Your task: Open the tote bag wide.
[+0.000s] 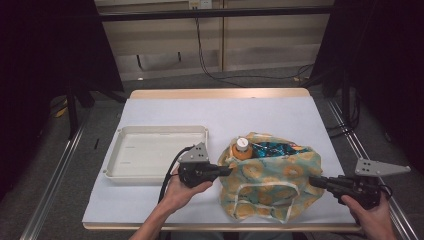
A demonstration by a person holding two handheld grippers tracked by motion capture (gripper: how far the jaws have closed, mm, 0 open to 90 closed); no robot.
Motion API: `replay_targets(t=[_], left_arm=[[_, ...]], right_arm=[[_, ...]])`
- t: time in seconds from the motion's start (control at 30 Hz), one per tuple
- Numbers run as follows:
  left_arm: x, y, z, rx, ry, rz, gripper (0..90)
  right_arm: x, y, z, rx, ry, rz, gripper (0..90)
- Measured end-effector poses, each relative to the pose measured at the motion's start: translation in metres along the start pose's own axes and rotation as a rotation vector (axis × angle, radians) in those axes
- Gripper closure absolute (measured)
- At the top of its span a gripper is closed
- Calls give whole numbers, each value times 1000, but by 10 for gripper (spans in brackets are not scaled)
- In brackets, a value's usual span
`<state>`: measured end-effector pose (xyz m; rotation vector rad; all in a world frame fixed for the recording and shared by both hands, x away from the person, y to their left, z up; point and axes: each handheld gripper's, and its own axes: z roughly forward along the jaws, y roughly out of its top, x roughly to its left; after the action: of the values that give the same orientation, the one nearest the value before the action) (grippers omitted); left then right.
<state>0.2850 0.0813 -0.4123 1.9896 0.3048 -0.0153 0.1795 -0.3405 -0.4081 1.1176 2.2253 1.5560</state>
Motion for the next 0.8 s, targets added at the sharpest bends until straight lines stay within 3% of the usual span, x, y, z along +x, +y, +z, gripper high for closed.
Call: replay_targets(t=[0.27, 0.43, 0.6, 0.67, 0.73, 0.8], left_arm=[[-5, -12, 20, 127, -11, 28, 900], [-4, -17, 23, 145, -22, 14, 900], [-1, -25, 27, 177, -33, 9, 900], [-1, -27, 28, 186, -34, 11, 900], [-1, -27, 27, 188, -36, 20, 900], [1, -31, 28, 192, -30, 1, 900]], right_arm=[[-10, -21, 10, 71, -20, 32, 900], [-14, -28, 10, 81, -45, 32, 899], [-15, -38, 20, 165, -52, 41, 897], [-15, -39, 22, 175, -57, 37, 892], [-14, -41, 27, 230, -74, 20, 878], [-15, -41, 27, 225, -70, 17, 819]])
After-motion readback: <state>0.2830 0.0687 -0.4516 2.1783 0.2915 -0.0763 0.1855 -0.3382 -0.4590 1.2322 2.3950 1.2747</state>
